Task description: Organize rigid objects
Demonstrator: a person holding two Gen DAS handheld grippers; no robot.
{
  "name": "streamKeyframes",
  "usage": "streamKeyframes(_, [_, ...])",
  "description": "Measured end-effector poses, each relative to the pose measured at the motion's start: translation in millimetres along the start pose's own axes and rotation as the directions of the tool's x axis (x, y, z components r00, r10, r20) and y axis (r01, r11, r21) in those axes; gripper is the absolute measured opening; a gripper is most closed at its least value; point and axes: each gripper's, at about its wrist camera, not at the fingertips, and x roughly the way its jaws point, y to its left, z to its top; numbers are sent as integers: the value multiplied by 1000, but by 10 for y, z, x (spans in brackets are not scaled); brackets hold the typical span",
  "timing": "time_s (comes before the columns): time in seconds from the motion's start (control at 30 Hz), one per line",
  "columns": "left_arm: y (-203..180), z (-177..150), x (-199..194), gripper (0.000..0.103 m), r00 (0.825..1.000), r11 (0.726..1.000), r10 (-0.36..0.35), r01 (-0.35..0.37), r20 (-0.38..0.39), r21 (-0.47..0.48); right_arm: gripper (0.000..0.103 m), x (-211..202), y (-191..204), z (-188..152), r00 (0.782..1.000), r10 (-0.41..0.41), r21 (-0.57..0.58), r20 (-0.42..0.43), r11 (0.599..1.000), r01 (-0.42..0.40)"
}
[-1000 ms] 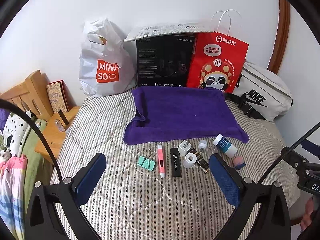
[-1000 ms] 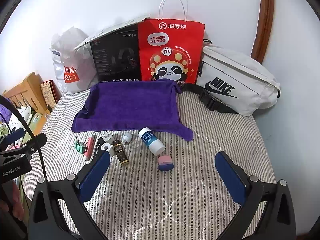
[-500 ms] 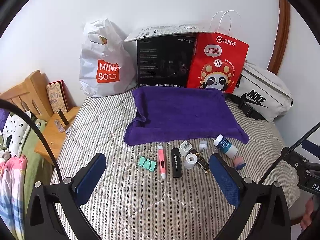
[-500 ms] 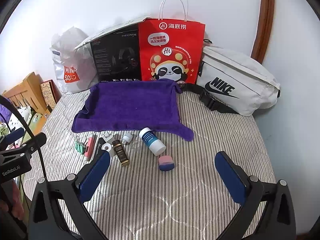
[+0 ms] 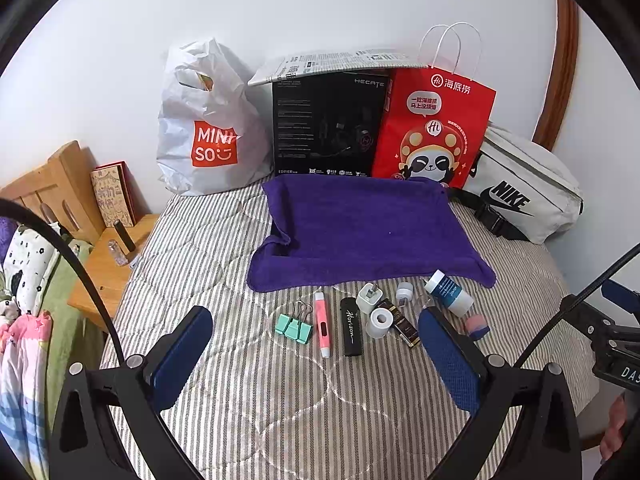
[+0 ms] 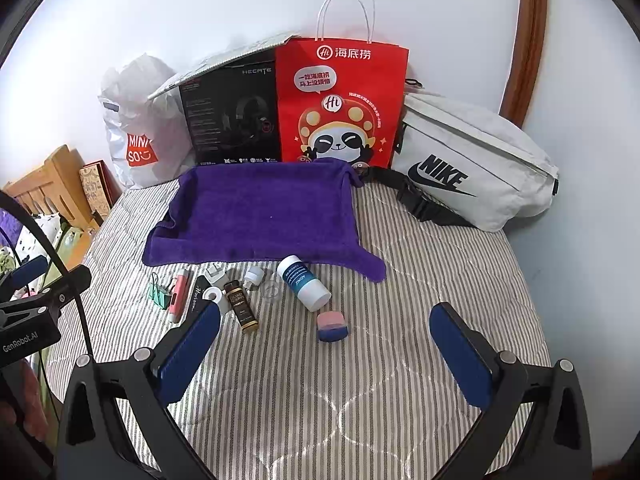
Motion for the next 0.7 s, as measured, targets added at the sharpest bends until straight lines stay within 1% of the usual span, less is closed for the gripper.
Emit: streamKeyframes(0.7, [-19, -48, -42, 103, 1000, 1000, -7, 7, -3, 8, 103, -37, -2, -10, 1000, -10, 2, 4, 1000, 10])
